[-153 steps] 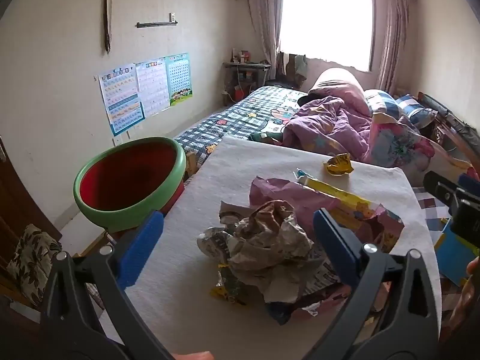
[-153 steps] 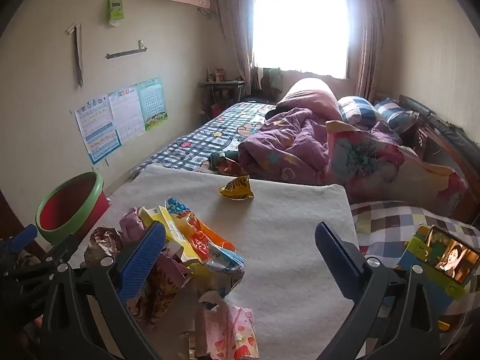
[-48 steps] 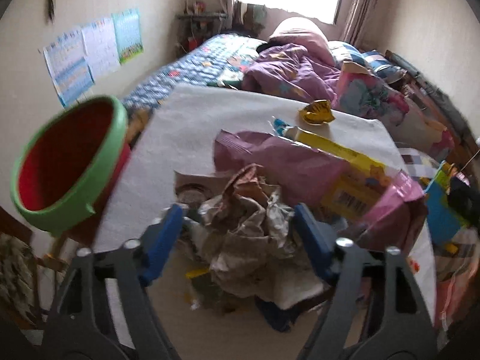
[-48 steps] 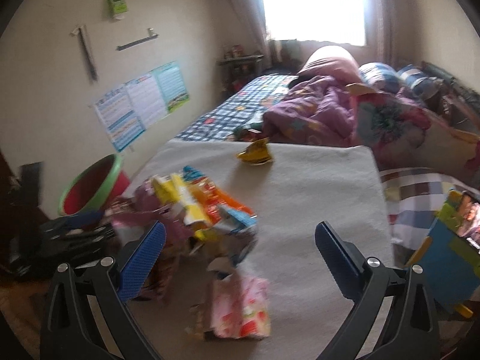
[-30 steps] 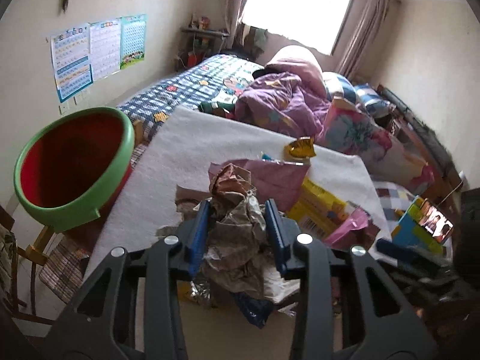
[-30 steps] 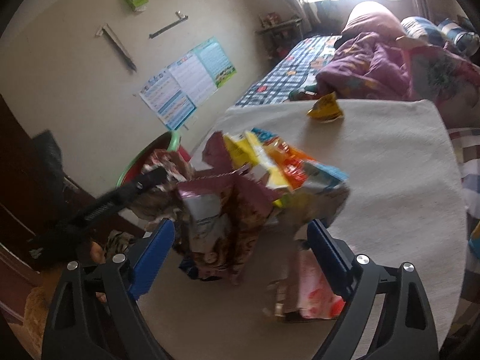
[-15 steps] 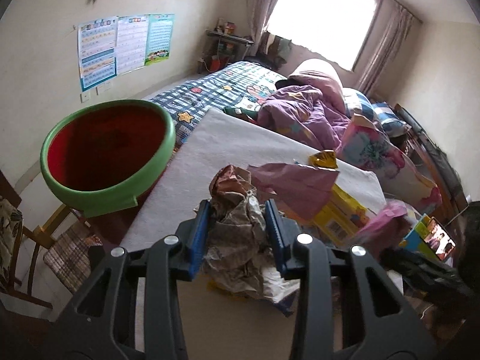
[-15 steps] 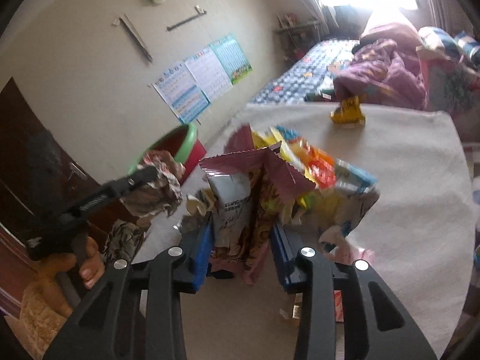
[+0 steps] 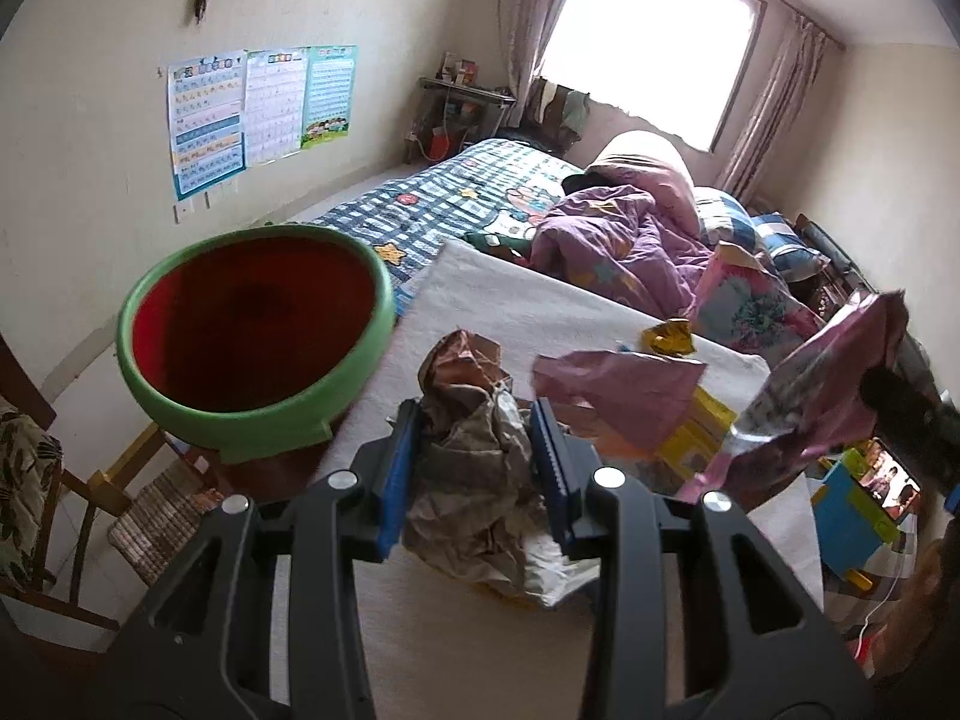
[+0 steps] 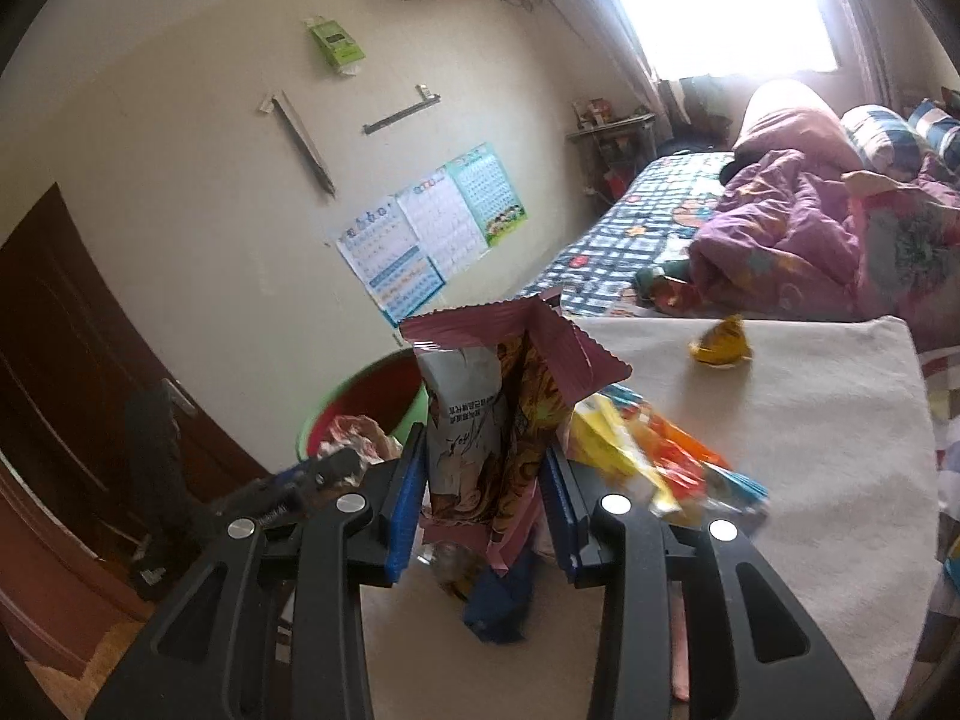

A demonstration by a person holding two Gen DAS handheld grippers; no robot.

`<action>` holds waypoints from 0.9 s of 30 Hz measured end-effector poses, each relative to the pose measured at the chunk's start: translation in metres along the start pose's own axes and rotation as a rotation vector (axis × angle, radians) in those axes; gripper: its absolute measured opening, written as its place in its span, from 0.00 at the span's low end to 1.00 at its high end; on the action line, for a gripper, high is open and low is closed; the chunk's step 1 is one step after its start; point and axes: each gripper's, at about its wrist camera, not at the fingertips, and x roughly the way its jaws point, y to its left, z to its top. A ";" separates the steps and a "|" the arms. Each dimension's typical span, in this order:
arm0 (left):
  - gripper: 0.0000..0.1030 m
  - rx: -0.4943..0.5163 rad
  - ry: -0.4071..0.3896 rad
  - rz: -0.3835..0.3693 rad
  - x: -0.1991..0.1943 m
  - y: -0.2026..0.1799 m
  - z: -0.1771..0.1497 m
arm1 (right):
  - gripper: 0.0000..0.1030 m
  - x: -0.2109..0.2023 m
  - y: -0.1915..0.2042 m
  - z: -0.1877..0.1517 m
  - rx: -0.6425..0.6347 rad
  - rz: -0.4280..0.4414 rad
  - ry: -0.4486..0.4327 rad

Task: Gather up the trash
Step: 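Carry both held wrappers over the red bucket and open both tools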

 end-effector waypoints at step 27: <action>0.36 -0.020 0.063 0.052 0.063 0.170 0.062 | 0.40 0.206 0.131 0.032 -0.065 -0.011 0.079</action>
